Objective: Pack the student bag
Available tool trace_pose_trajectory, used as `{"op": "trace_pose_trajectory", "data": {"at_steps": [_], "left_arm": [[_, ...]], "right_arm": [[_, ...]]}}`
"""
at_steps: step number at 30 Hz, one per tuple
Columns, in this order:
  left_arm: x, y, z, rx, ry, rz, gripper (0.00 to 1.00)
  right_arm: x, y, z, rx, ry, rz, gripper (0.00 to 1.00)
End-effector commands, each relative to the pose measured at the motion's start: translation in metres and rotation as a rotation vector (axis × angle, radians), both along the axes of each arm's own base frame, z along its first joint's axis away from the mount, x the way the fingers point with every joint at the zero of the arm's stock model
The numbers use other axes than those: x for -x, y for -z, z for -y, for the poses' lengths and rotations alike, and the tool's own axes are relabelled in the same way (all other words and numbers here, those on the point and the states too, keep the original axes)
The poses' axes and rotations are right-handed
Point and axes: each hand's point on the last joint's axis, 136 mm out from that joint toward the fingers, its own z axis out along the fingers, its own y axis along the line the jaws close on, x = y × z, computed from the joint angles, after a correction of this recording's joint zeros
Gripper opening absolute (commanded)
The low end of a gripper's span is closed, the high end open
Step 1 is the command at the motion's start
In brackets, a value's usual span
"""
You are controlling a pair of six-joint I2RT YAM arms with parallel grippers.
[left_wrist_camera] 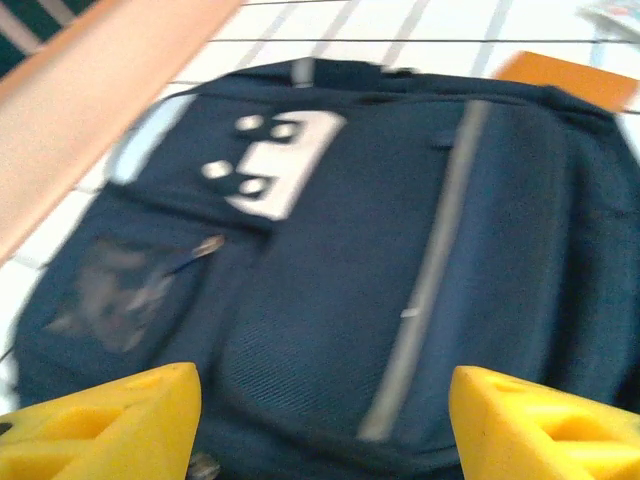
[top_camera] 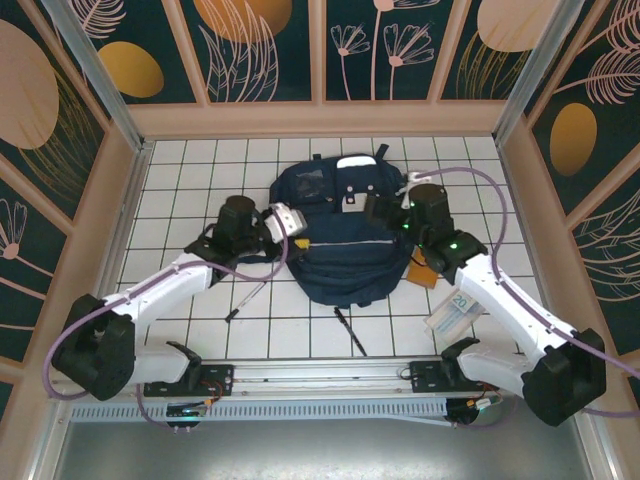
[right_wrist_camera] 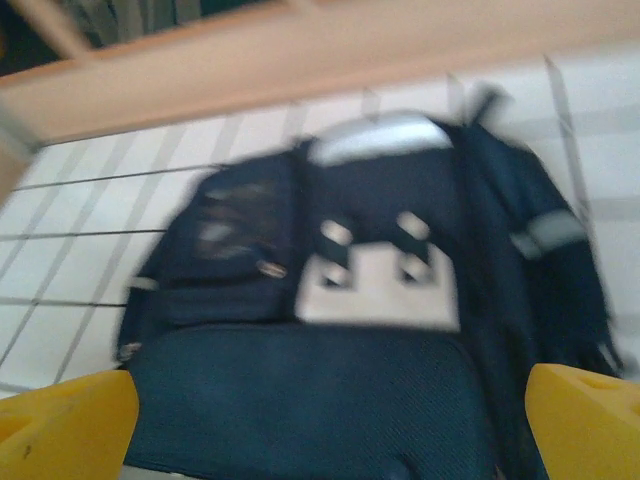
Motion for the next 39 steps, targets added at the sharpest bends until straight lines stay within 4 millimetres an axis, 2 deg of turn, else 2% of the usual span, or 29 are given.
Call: {"op": "trace_pose_trajectory", "data": {"at_steps": [1, 4, 8, 11, 13, 15, 18, 19, 21, 24, 28, 33, 34, 36, 39], "left_arm": [[0.014, 0.016, 0.018, -0.071, 0.142, 0.069, 0.67], [0.013, 0.028, 0.031, -0.144, 0.170, 0.122, 0.69], [0.007, 0.053, 0.041, -0.265, 0.205, 0.124, 0.75], [0.022, 0.065, 0.050, -0.286, 0.327, 0.069, 0.80], [0.032, 0.065, 0.053, -0.268, 0.390, 0.067, 0.81], [0.037, 0.063, 0.056, -0.244, 0.415, 0.078, 0.82], [0.047, 0.064, 0.057, -0.239, 0.476, 0.079, 0.84], [0.045, 0.066, 0.056, -0.248, 0.468, 0.073, 0.85], [0.045, 0.069, 0.057, -0.255, 0.464, 0.041, 0.86], [0.052, 0.066, 0.058, -0.246, 0.501, 0.007, 0.87], [0.058, 0.070, 0.049, -0.279, 0.487, 0.006, 0.87], [0.063, 0.073, 0.051, -0.273, 0.490, -0.029, 0.88], [0.062, 0.071, 0.052, -0.263, 0.480, -0.033, 0.88], [0.047, 0.066, 0.055, -0.236, 0.395, -0.016, 0.87], [0.005, 0.057, 0.060, -0.236, 0.192, -0.015, 0.78]], "right_arm": [[0.045, 0.067, 0.040, -0.024, 0.223, -0.333, 0.98], [0.058, 0.087, 0.066, 0.013, 0.320, -0.393, 0.97], [0.061, 0.115, 0.108, -0.030, 0.443, -0.460, 0.94], [0.057, 0.135, 0.131, -0.096, 0.503, -0.507, 0.94], [0.054, 0.148, 0.150, -0.121, 0.560, -0.525, 0.93], [0.052, 0.159, 0.158, -0.166, 0.581, -0.550, 0.93], [0.048, 0.174, 0.159, -0.219, 0.555, -0.590, 0.88], [0.045, 0.180, 0.154, -0.225, 0.506, -0.599, 0.84], [0.045, 0.187, 0.150, -0.213, 0.473, -0.636, 0.82], [0.045, 0.191, 0.147, -0.207, 0.442, -0.648, 0.82], [0.044, 0.191, 0.139, -0.215, 0.380, -0.660, 0.79], [0.042, 0.201, 0.123, -0.282, 0.308, -0.698, 0.66], [0.040, 0.201, 0.120, -0.295, 0.299, -0.699, 0.61], [0.039, 0.204, 0.117, -0.310, 0.285, -0.704, 0.50], [0.038, 0.208, 0.117, -0.303, 0.286, -0.707, 0.41]]}}
